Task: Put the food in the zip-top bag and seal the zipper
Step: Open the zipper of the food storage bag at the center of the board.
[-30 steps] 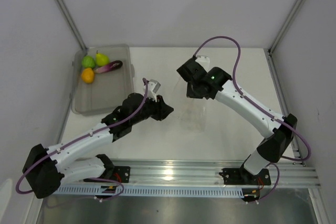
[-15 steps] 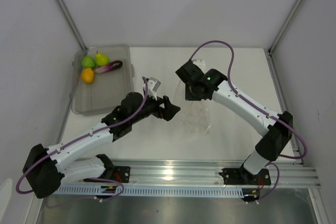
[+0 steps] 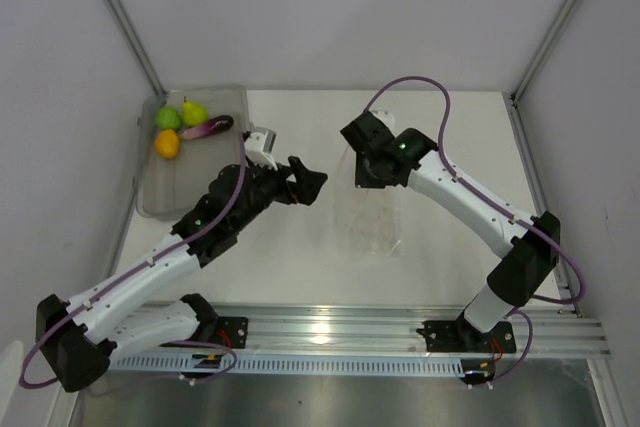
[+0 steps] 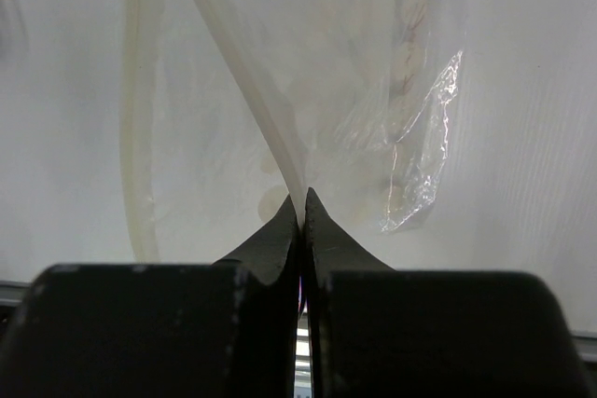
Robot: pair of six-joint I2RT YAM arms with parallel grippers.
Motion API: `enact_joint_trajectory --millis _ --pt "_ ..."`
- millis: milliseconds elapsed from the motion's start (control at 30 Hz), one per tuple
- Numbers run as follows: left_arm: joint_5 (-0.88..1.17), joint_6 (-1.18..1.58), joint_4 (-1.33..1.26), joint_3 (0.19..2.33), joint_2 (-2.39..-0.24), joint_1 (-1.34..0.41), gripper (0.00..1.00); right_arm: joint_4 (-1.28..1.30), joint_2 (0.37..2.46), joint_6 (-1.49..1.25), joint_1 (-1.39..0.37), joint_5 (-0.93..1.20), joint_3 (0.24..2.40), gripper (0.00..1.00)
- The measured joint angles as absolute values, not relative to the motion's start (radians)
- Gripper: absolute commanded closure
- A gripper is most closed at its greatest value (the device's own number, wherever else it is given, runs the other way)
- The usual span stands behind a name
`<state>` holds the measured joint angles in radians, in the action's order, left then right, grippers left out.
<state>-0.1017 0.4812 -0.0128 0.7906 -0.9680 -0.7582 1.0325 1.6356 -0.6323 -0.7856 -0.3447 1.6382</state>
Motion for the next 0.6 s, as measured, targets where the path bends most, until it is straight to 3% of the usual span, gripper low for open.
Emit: enact_joint_trajectory --millis 200,600 --pt "-0.248 0.477 0.097 0.921 -1.011 -0.702 0.01 1.017 1.631 -0.623 -0.768 -0.324 1.638 1.00" --pt "-0.558 0.524 0.261 1.131 -1.346 -0.577 0.03 1.003 1.631 -0.564 -0.715 -0.276 1.628 1.00"
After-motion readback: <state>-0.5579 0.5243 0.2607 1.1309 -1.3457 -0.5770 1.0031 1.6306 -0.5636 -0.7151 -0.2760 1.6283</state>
